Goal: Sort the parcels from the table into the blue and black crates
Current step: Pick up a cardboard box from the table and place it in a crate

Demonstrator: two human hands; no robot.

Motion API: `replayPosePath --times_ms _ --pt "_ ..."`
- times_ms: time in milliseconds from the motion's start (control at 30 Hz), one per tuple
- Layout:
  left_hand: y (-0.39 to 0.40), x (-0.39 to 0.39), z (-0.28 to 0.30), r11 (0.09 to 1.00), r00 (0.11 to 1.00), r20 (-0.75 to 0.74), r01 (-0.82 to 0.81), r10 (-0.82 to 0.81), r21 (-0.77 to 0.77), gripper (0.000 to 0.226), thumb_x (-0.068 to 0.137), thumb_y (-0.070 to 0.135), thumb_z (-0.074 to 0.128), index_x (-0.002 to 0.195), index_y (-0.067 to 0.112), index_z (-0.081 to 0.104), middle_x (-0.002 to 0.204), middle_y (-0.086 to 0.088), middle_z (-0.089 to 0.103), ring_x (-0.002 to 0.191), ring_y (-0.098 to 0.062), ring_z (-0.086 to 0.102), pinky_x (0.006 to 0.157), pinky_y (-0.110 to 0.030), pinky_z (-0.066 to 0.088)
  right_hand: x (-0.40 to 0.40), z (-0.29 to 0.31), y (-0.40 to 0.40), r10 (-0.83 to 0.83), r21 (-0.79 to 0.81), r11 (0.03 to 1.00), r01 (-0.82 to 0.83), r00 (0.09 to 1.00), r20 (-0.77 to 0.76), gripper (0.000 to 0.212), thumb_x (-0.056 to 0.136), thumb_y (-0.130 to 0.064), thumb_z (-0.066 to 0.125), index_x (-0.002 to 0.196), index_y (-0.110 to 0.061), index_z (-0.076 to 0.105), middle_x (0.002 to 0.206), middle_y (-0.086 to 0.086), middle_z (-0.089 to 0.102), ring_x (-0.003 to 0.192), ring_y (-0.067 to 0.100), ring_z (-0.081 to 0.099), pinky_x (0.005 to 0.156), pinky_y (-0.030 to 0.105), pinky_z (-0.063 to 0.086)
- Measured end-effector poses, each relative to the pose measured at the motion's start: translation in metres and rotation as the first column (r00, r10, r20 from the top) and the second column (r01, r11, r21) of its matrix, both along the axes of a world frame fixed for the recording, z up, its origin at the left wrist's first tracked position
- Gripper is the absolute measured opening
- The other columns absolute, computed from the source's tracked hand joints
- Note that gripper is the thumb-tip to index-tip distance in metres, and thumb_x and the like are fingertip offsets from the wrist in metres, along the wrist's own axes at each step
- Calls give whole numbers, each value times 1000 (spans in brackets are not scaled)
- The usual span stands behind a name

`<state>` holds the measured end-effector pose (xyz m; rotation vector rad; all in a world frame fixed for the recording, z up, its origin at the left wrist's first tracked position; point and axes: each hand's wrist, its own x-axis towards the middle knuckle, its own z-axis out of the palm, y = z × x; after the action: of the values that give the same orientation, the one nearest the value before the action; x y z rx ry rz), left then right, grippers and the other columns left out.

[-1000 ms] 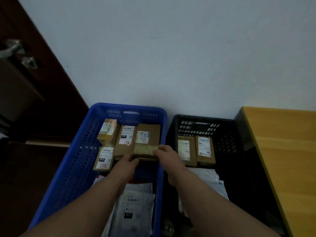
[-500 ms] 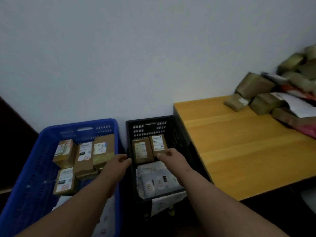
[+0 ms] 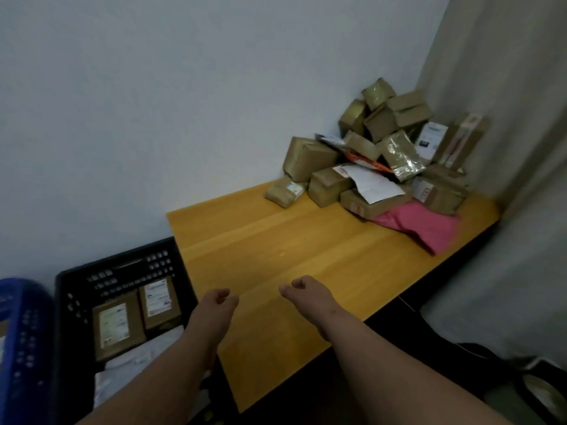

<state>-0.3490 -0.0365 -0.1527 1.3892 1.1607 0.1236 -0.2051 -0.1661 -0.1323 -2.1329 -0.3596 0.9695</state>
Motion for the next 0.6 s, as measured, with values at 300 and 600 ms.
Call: replayPosePath --times_ms 300,600 --pt "-10 114 5 999 999 -26 27 -26 32 48 99 34 52 142 15 40 144 -11 42 127 -32 46 104 -51 42 107 -5 -32 -102 -4 995 102 995 -9 56 96 -43 56 143 -17 40 148 5 40 129 26 45 104 40 43" --pt "16 201 8 997 997 6 74 -74 13 42 99 35 52 135 16 47 138 -11 48 121 -30 50 104 -50 43 187 9 -22 -182 29 983 180 979 94 44 96 -33 57 135 -14 49 133 3 51 108 17 50 94 31 44"
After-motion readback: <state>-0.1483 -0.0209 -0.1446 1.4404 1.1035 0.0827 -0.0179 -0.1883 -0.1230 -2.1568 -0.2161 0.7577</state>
